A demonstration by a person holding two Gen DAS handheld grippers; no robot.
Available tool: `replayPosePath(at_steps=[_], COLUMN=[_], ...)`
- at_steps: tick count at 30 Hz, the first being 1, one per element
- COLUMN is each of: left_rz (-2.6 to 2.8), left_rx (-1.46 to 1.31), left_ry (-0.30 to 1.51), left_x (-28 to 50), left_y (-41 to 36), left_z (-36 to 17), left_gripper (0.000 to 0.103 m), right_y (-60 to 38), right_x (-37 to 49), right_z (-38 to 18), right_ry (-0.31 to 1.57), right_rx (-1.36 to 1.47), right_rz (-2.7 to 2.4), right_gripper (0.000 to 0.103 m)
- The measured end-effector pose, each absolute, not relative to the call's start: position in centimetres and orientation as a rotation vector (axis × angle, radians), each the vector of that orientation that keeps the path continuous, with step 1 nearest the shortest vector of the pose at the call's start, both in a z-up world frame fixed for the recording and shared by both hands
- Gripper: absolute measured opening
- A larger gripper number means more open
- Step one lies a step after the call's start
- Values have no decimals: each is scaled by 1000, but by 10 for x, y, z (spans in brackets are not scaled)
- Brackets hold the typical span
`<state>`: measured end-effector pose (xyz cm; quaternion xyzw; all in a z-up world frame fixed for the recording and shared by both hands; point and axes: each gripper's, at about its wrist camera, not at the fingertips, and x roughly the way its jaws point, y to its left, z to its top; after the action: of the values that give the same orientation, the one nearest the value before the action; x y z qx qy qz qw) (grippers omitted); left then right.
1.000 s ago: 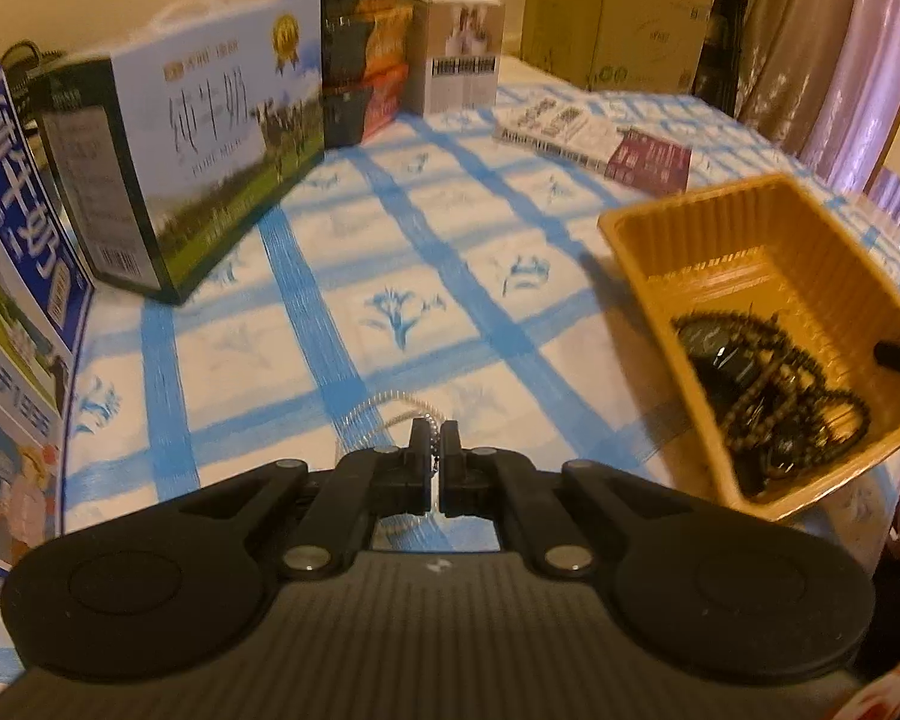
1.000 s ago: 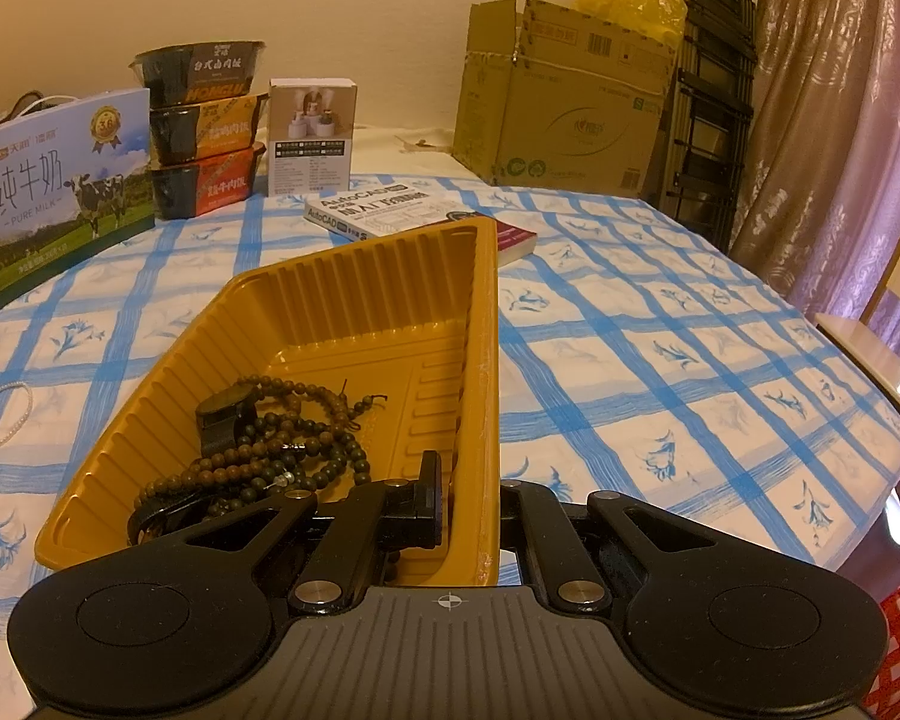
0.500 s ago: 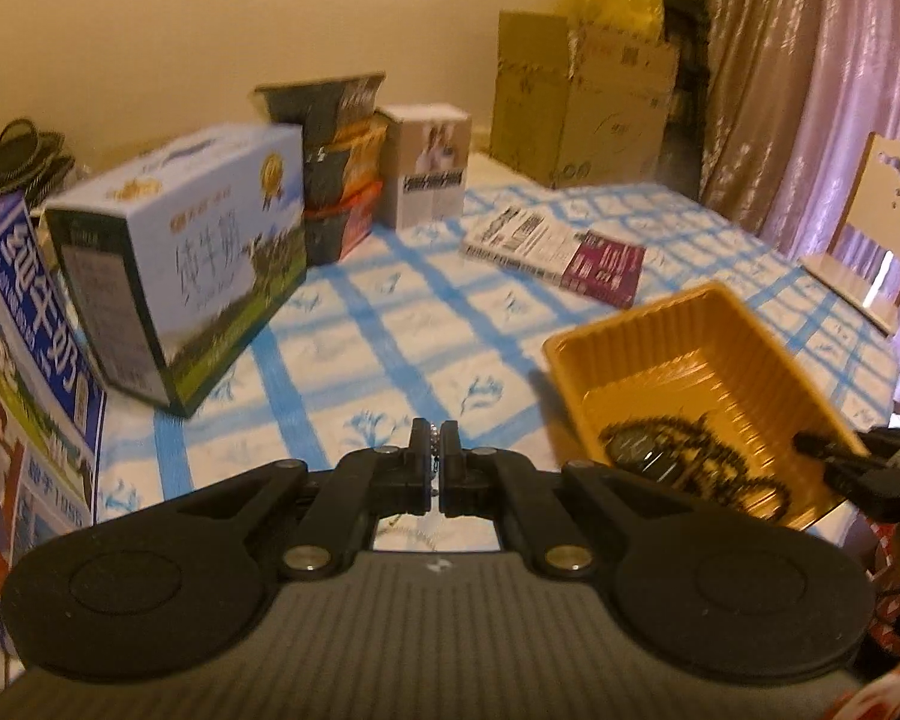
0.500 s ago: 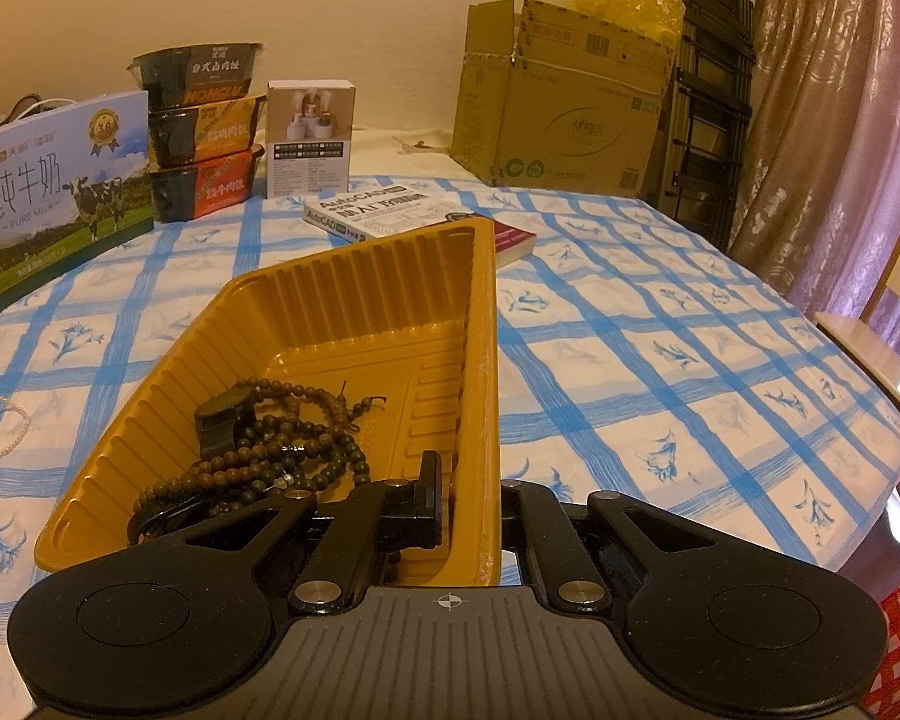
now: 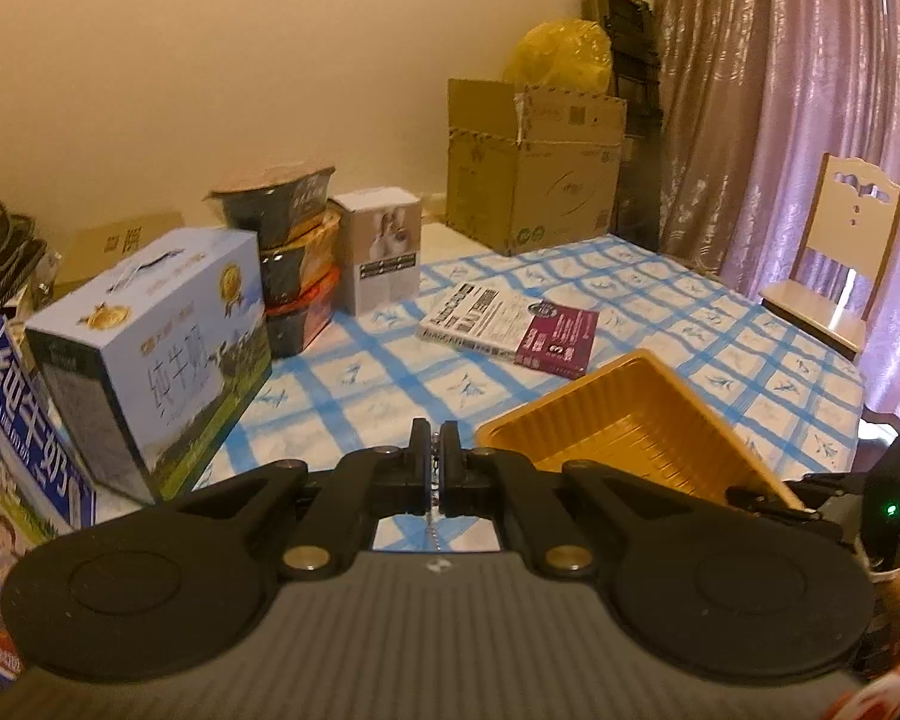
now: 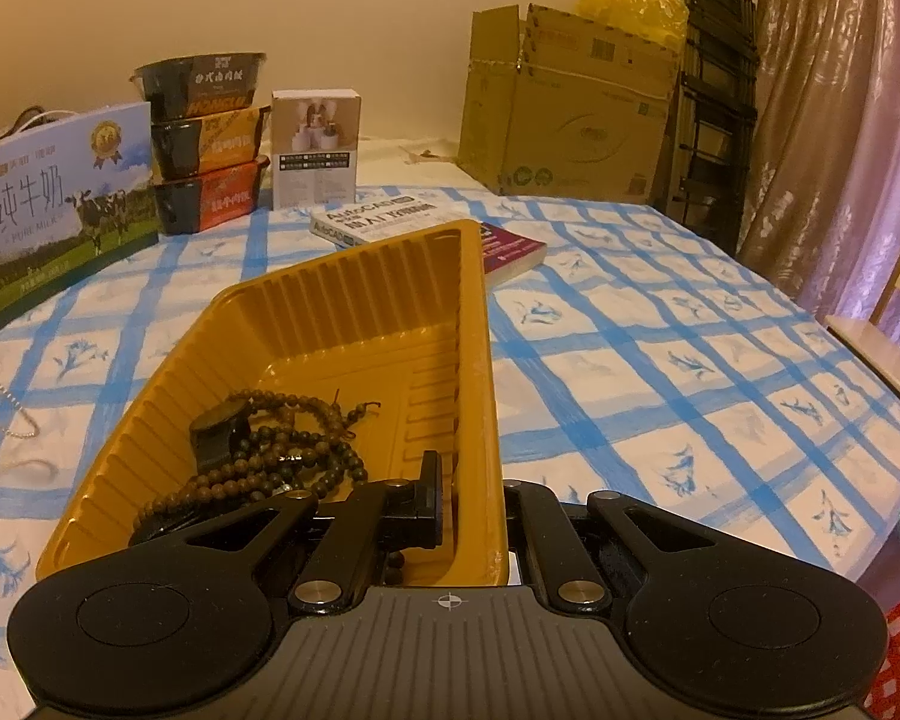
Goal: Organize jewelry
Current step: 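Carry the pearl necklace into the orange tray and open the left tool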
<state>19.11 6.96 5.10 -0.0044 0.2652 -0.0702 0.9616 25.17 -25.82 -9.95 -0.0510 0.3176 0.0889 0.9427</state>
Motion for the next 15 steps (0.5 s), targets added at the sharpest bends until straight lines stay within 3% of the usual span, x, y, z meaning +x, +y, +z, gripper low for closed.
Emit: replayPosePath(at_steps=[15], left_rz=[-315], left_rx=[27], left_ry=[427], left_x=[213], left_y=[16], left_z=[86], left_gripper=[1], right_y=[-247], right_x=[264], right_z=[-102], right_ry=[653], right_rx=[-70], right_rz=[217], right_gripper=[6])
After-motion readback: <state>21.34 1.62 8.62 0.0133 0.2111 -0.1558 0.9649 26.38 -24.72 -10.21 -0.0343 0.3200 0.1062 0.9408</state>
